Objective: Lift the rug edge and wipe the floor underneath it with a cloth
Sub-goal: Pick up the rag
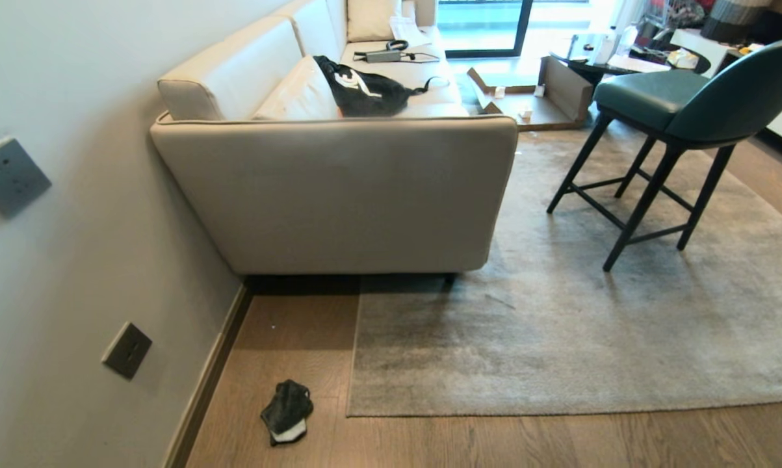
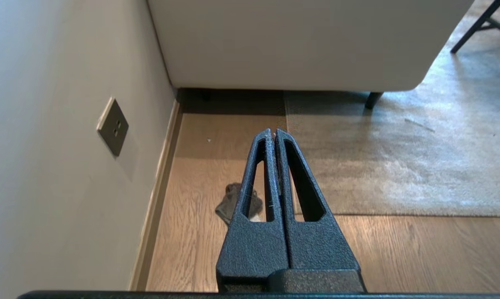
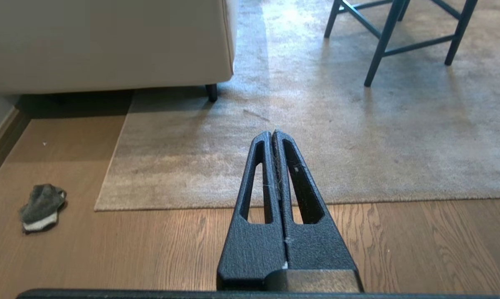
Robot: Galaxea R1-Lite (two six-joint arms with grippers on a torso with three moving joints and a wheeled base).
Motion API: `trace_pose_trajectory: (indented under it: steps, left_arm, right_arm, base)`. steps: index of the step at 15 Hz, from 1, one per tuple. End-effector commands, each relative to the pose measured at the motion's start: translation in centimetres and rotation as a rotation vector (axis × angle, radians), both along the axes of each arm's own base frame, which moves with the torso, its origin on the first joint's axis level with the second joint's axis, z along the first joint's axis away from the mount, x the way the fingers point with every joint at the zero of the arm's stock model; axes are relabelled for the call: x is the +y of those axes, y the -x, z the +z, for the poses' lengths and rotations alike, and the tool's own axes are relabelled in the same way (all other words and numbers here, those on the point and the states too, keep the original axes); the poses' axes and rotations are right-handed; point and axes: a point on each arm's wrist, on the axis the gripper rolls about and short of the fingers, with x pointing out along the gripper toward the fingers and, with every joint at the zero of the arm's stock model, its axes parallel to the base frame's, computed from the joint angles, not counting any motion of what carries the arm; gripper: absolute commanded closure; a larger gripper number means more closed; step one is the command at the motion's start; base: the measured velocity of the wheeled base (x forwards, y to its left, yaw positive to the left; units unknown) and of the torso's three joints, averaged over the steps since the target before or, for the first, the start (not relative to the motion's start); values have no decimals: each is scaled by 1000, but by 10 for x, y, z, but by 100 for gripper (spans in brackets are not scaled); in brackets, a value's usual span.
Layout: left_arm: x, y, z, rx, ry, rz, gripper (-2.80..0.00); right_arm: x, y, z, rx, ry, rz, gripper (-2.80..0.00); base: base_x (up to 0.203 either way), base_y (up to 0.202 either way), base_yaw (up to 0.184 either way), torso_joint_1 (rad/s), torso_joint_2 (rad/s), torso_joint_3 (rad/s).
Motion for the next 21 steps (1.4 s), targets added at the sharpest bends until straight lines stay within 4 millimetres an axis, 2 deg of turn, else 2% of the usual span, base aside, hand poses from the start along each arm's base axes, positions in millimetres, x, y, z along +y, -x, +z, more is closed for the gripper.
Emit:
trace_pose_trajectory:
  steps: [1,21]
  left_arm:
    - [0,0,0,-1,1,0,0]
    - [0,0,0,-2,2,0,0]
  right_arm:
    - [0,0,0,1,-1,1,0]
    - [0,0,0,1,-1,1,0]
  base:
    - [0,0,0,1,4,-193]
    - [0,0,0,3,2,-199]
